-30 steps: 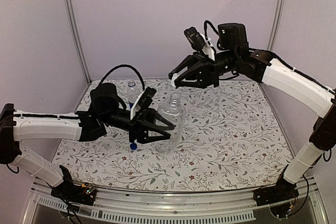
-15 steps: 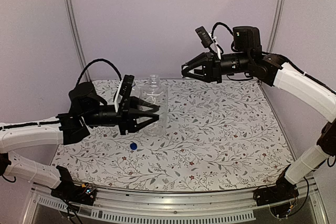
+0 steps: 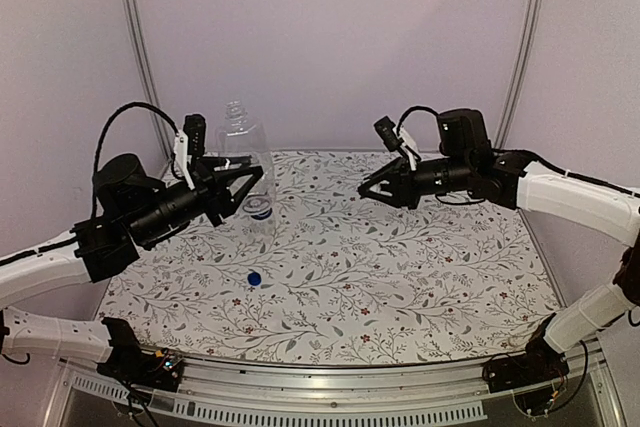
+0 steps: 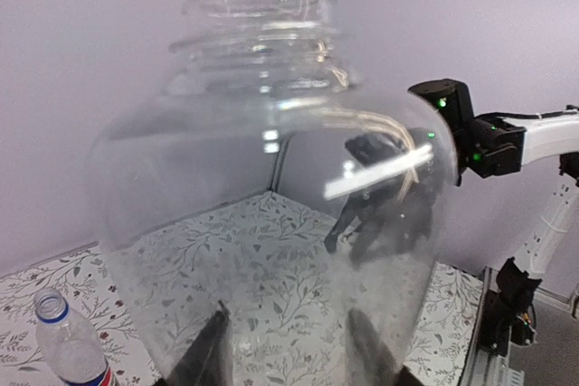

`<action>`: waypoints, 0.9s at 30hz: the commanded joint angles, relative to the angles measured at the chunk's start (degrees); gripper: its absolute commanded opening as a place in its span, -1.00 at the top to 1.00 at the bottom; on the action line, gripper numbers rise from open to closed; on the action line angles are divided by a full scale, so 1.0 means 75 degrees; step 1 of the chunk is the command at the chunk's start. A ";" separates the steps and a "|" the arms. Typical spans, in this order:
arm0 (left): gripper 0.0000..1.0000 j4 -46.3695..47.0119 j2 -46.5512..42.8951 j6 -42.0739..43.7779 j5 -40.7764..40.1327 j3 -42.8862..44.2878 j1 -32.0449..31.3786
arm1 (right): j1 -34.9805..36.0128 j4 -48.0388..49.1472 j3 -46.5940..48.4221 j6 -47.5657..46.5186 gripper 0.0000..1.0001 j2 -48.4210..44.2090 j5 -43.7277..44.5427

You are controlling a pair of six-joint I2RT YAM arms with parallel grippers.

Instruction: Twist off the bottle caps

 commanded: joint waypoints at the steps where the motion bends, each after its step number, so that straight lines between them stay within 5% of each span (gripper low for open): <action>1: 0.43 -0.0425 -0.0109 0.0150 -0.0680 0.0160 0.0120 | 0.0293 0.0838 -0.0790 -0.0157 0.92 0.0112 0.0564; 11: 0.40 -0.0614 -0.0008 0.0207 -0.0740 0.0264 0.0149 | 0.1005 0.1822 -0.1132 -0.0034 0.91 0.2070 0.0912; 27: 0.37 -0.0736 -0.0103 0.0350 -0.0799 0.0231 0.0178 | 0.1169 0.1650 -0.0416 0.0145 0.82 0.4296 0.1901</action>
